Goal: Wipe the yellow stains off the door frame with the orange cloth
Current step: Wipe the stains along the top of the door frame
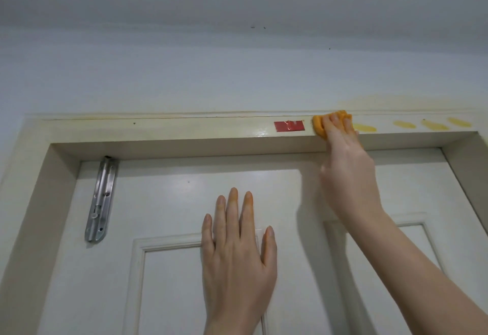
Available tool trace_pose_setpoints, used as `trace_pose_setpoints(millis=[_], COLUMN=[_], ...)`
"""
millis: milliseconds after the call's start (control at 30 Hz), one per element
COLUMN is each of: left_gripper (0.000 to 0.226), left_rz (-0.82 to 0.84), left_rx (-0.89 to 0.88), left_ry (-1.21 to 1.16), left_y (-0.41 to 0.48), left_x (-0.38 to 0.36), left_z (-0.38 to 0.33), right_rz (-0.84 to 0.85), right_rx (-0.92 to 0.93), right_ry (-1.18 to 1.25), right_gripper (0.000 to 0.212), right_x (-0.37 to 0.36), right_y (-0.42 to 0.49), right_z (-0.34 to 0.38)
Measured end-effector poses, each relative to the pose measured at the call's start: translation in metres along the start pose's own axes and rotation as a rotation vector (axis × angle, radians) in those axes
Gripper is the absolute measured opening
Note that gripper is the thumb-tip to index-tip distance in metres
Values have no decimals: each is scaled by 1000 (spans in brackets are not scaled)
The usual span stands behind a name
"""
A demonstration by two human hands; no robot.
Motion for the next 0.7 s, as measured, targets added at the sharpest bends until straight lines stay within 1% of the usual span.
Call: trace_pose_setpoints(millis=[67,167,200,267,333,400,500,567,700], left_gripper=[70,70,70,69,69,70,71,70,71], left_rz=[17,22,25,37,47,55,46,57,65], left_rx=[-13,-35,-33,-31,-42,-56,-61,-46,-40], left_ry=[-6,-15,-23,-38,-47,-39,-33,-28,-28], left_y=[0,3,4,4,2,0,2,1,-3], left_x=[-1,-4,-5,-7,-10,-11,-13,-14,-19], left_z=[-1,-7,-10,-14,-18,-19,-24,-28,-36], right_rz=[1,36,39,32,4,10,51,55,34], right_rx=[-12,97,107,43,-33,-39,98,146,-3], right_ry=[-27,-18,-19,-20,-28,-42,-5,0,-43], right_gripper=[85,90,90,87,80,78,84,78,71], right_x=[0,-5,-4,1,6,6,3,3,12], right_y=[-12,-7,-1,3,-5,-15,-2,9,4], right_z=[-2,14,15,6,-8,-10,8,12,-27])
Point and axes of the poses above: each hand's wrist, its own y-axis towards the middle knuckle, its own x-axis out of the back of the hand, z = x × y, the point moved 6 cm from there along y, towards the middle knuckle, and after that the axes turned 10 degrees about -y, right-handed, at the moved point
